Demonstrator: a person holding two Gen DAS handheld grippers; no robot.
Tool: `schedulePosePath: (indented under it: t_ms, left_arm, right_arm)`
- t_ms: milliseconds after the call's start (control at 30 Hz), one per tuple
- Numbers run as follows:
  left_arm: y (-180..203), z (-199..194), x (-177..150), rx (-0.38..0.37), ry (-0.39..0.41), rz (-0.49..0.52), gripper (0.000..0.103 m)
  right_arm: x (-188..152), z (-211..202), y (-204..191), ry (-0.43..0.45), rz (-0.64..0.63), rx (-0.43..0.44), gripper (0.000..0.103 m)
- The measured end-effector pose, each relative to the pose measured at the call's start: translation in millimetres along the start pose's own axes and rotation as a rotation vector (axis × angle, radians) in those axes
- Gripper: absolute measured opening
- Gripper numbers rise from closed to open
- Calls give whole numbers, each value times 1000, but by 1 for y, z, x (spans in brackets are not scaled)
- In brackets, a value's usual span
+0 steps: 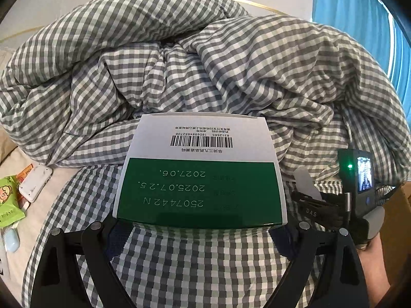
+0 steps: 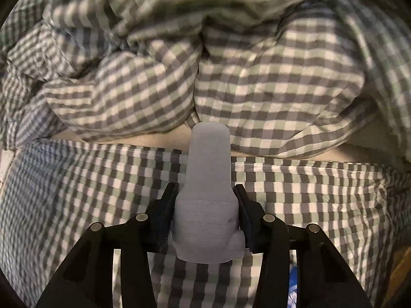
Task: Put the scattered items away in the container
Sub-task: 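Carry bottle and medicine box over the box and release both inside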
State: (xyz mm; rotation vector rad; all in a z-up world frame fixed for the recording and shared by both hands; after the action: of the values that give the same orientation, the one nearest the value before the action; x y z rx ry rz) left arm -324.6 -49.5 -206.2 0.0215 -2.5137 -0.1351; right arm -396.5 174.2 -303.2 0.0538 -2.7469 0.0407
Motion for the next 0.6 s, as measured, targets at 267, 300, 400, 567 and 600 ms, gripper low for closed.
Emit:
schedulePosePath:
  t_ms: [267, 300, 400, 567, 600]
  left_arm:
    - [16, -35, 3, -1, 39, 22, 93]
    - [20, -43, 3, -4, 48, 27, 93]
    - [31, -65, 4, -12, 68, 39, 93]
    - [56, -105, -2, -22, 102, 70, 93]
    - [63, -114, -3, -25, 109, 77, 93]
  right_arm:
    - [-18, -68, 1, 79, -7, 64, 45]
    - [-19, -78, 5, 92, -10, 69, 45]
    - [-28, -112, 3, 139, -12, 80, 45]
    - [-44, -181, 15, 217, -7, 95, 45]
    - [-49, -194, 20, 230, -4, 97, 45]
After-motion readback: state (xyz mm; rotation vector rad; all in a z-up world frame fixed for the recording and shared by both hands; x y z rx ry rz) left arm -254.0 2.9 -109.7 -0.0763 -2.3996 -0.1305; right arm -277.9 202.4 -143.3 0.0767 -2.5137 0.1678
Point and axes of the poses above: each gripper's, at about its wrist camera, not at the fingertips, and z roughly the way its jaws point, y to its right, x to its top, the point moved 6 cm from there along z, roughly the way its jaws point, and after that the axes turned 15 degrees about -y, right-handed, at the moved point
